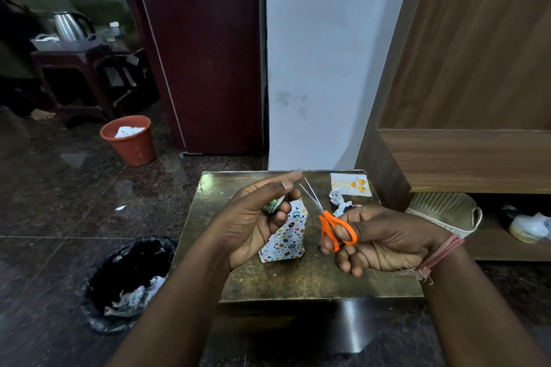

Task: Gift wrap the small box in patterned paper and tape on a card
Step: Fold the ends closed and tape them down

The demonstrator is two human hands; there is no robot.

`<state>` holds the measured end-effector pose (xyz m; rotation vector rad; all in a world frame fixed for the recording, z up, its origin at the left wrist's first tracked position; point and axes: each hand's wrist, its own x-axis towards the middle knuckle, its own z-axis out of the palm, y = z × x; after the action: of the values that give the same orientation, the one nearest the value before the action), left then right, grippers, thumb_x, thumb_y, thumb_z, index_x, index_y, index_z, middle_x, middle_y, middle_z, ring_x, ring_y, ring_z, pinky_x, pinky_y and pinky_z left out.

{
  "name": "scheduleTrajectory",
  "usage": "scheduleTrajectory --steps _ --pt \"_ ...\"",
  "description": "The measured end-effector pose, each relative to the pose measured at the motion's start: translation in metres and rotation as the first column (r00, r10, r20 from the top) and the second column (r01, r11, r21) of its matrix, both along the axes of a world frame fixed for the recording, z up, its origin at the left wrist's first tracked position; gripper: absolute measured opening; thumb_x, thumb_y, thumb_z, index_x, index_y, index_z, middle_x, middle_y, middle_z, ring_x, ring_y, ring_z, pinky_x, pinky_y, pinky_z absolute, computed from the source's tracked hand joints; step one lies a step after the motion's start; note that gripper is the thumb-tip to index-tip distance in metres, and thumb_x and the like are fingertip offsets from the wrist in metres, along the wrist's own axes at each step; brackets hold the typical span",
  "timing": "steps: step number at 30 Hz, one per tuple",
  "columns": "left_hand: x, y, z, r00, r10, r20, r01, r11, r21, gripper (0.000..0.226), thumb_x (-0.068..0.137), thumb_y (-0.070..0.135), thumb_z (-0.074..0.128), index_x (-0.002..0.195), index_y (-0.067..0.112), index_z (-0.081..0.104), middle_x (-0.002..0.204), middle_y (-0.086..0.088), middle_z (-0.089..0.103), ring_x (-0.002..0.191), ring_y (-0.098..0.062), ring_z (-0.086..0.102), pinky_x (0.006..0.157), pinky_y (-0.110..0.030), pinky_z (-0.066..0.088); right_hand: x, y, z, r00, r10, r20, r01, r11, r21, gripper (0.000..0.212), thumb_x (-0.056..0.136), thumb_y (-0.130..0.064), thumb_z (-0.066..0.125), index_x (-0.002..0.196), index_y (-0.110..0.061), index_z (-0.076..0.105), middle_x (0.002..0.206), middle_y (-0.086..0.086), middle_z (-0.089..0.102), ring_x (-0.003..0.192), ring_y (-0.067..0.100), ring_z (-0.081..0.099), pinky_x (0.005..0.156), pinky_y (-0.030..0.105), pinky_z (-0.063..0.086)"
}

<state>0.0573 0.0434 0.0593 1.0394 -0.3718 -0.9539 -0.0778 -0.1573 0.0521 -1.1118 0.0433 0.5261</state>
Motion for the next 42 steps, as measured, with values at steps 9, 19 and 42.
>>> scheduleTrajectory --steps 9,19,42 --pt "-0.001 0.001 0.001 0.997 -0.071 0.037 0.07 0.997 0.016 0.038 0.088 0.016 0.069 0.125 0.013 0.074 0.092 -0.002 0.064 0.067 -0.004 0.051 0.054 -0.011 0.048 0.005 0.001 -0.004 0.999 0.038 0.023 -0.039 0.999 0.029 0.039 0.088 -0.023 0.078 0.105 0.008 0.062 0.105 0.02 0.06 0.078 0.024 0.07 0.065 0.03 0.061" --pt "-0.003 -0.002 -0.005 0.994 -0.111 0.008 0.111 0.994 0.011 0.036 0.089 0.012 0.068 0.124 0.01 0.075 0.092 -0.004 0.064 0.066 -0.005 0.051 0.052 -0.012 0.048 0.011 0.004 -0.004 0.997 -0.061 0.046 0.062 0.998 -0.028 0.036 0.081 -0.023 0.084 0.096 0.005 0.066 0.093 0.016 0.061 0.07 0.019 0.068 0.057 0.024 0.059" --pt "-0.006 -0.005 -0.009 0.993 -0.114 0.032 0.118 0.981 -0.156 0.06 0.088 -0.008 0.064 0.145 0.003 0.05 0.141 -0.019 0.062 0.136 -0.031 0.057 0.115 -0.043 0.04 0.031 -0.008 -0.08 0.942 -0.322 0.094 0.004 -0.267 -0.964 0.042 0.096 -0.03 0.054 0.138 -0.031 0.057 0.137 0.002 0.061 0.125 0.023 0.057 0.102 0.026 0.044"
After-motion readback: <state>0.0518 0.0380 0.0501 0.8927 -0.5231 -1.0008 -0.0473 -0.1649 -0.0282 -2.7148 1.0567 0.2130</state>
